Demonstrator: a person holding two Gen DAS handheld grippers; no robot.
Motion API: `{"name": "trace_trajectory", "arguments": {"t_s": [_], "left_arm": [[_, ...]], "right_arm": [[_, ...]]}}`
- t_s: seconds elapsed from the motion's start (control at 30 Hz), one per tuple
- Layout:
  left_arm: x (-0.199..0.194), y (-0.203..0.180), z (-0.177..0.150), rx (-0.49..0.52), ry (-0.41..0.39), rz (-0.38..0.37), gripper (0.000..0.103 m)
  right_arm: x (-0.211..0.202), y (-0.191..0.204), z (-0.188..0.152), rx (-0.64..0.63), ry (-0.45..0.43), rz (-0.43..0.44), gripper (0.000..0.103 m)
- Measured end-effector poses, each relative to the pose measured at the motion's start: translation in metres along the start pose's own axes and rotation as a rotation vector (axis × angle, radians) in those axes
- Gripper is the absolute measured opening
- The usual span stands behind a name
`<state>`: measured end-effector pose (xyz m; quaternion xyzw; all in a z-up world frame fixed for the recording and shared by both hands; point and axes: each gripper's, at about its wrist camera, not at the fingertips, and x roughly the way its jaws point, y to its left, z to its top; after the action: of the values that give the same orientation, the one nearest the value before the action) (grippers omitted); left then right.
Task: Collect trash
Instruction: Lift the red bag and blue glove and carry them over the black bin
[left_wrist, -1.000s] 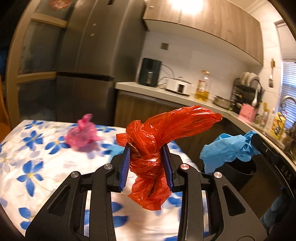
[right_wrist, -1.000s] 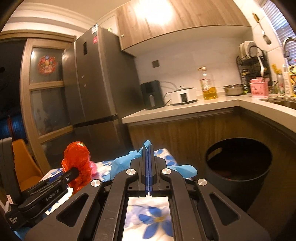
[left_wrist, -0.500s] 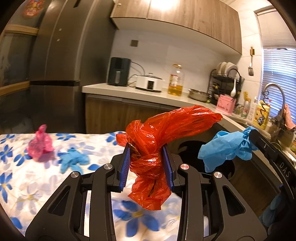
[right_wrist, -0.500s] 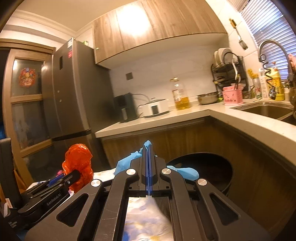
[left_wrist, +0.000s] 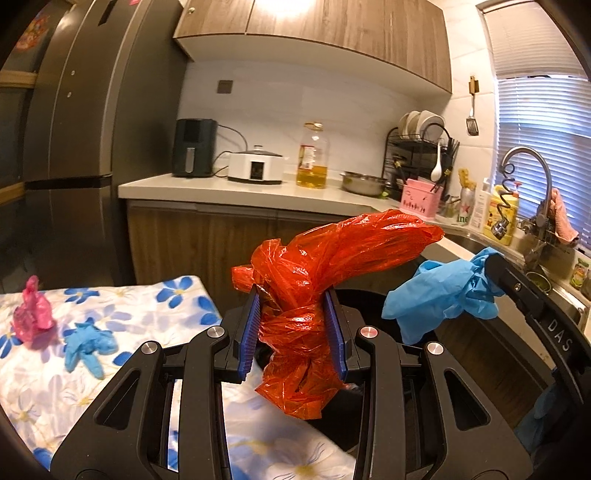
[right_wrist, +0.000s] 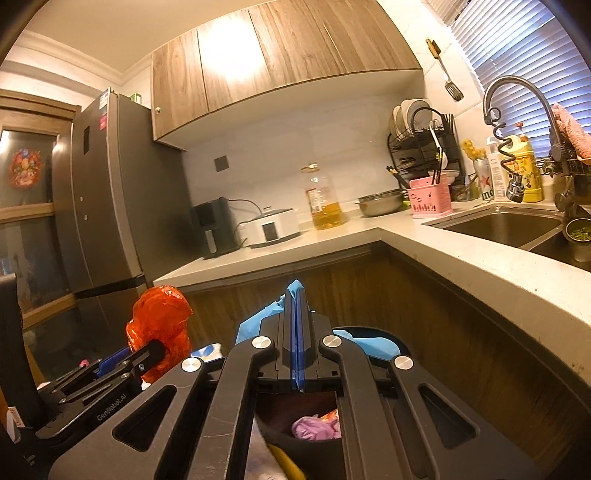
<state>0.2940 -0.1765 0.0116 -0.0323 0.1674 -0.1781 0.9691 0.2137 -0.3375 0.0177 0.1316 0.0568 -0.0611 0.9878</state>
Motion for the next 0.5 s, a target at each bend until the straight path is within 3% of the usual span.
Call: {"name": "trace_trajectory", "arguments": {"t_s": [0.5], "left_arm": [[0.047,-0.023,-0.004,0.017,0.041,-0.059,0.032]], "right_arm": [[0.028,-0.02,0.002,0.002,0.03,-0.022,0.001]]}}
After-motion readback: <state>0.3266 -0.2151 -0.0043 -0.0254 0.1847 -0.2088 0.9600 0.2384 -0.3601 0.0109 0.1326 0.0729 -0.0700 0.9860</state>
